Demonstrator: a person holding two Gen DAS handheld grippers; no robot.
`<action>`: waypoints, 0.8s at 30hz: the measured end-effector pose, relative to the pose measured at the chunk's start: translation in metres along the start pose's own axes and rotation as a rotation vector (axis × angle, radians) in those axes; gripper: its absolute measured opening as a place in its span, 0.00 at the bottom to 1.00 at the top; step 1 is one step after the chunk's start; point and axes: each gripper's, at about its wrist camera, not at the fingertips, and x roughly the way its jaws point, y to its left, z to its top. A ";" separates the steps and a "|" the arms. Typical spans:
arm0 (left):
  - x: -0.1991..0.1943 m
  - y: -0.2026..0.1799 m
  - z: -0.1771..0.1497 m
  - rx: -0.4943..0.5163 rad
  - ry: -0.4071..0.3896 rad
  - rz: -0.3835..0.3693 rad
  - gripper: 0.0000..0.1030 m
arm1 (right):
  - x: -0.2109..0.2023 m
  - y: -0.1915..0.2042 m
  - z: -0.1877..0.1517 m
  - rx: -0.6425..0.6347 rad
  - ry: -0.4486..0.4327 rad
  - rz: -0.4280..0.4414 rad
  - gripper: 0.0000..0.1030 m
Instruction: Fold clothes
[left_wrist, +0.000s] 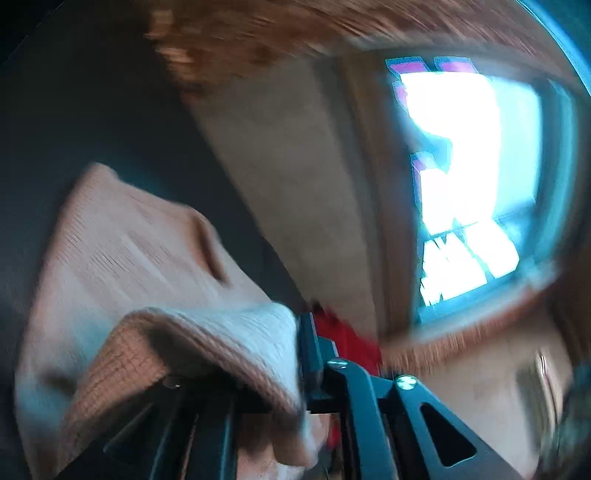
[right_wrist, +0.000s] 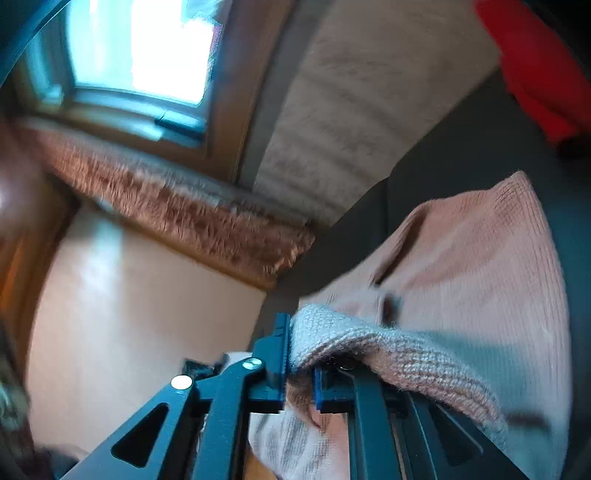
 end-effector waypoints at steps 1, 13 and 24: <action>0.006 0.016 0.009 -0.082 -0.017 0.015 0.25 | 0.002 -0.009 0.004 0.026 -0.015 -0.022 0.29; 0.009 0.037 0.022 -0.073 0.024 0.073 0.23 | -0.011 -0.056 0.005 0.158 -0.051 0.013 0.47; 0.009 0.034 0.039 -0.089 0.028 0.089 0.29 | 0.032 -0.011 0.036 0.060 -0.041 0.000 0.98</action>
